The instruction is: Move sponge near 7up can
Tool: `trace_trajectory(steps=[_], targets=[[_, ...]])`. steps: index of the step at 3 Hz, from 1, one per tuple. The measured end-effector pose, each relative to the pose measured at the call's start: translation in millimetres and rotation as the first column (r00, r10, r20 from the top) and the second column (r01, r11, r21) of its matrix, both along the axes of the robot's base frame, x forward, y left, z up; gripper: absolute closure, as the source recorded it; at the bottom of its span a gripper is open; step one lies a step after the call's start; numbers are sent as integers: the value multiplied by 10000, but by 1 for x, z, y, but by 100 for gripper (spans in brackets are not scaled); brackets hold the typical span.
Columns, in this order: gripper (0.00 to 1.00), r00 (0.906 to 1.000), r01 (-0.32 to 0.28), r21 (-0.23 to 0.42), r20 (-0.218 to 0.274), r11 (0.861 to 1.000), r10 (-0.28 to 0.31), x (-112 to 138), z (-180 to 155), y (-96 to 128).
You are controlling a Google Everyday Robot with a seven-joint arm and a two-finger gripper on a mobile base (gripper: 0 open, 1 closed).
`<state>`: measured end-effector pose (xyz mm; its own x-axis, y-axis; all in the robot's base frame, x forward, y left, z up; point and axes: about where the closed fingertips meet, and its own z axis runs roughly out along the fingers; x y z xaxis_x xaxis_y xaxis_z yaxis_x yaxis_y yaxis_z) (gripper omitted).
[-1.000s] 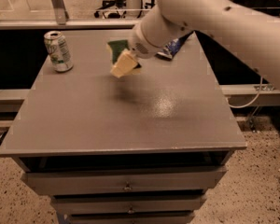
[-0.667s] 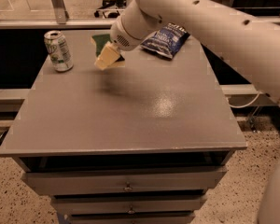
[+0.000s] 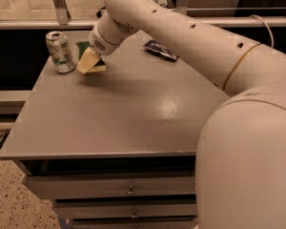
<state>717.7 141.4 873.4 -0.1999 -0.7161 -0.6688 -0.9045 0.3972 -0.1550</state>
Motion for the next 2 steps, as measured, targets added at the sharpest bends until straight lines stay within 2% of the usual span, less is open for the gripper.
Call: trace_trajectory(steps=[1, 2], targets=[[85, 9999, 31, 237, -159, 9997, -27, 10, -8, 22], [62, 9995, 25, 395, -304, 9992, -13, 15, -14, 37]])
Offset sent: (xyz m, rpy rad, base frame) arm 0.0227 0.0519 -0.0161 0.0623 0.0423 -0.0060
